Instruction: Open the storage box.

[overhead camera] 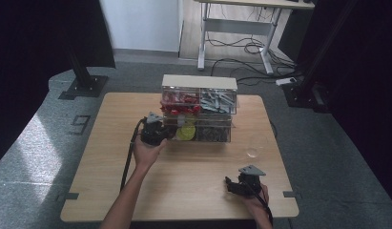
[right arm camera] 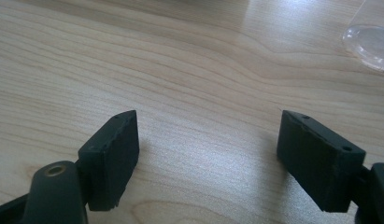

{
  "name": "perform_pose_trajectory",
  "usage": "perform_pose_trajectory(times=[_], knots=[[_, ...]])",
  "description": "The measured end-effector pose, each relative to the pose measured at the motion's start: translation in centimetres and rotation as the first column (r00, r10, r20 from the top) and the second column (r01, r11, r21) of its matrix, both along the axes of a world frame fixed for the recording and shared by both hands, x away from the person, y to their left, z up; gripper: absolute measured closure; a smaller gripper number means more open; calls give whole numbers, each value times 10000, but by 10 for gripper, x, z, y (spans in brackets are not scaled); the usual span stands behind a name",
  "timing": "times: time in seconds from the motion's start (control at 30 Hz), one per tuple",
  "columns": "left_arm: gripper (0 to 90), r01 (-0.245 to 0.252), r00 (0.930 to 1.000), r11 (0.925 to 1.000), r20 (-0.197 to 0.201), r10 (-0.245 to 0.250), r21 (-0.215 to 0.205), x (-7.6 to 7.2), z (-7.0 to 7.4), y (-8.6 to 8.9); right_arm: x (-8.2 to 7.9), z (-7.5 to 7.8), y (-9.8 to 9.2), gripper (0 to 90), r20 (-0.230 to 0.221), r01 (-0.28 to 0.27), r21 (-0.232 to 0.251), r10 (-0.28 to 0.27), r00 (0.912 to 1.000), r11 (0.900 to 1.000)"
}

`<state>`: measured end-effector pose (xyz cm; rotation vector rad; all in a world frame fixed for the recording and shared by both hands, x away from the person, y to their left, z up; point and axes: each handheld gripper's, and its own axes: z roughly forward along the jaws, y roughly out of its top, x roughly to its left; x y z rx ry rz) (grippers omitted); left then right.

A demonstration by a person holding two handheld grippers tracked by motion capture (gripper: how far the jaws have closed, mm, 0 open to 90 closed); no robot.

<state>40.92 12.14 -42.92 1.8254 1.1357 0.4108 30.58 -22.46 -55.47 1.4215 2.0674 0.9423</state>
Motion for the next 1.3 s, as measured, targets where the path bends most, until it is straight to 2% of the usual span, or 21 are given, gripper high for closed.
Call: perform_pose_trajectory(times=[0.33,0.83,1.3], knots=[[900,-182,9997,9998,167,182,-6,7,10,4,0,0,0,210,-1,3,2,-3,10000,10000],[900,-248,9996,9996,153,247,95,14,15,3,0,0,0,211,-1,5,7,-5,10000,10000],[900,-210,9996,9994,183,205,291,14,17,2,0,0,0,211,-3,12,16,-12,10000,10000]])
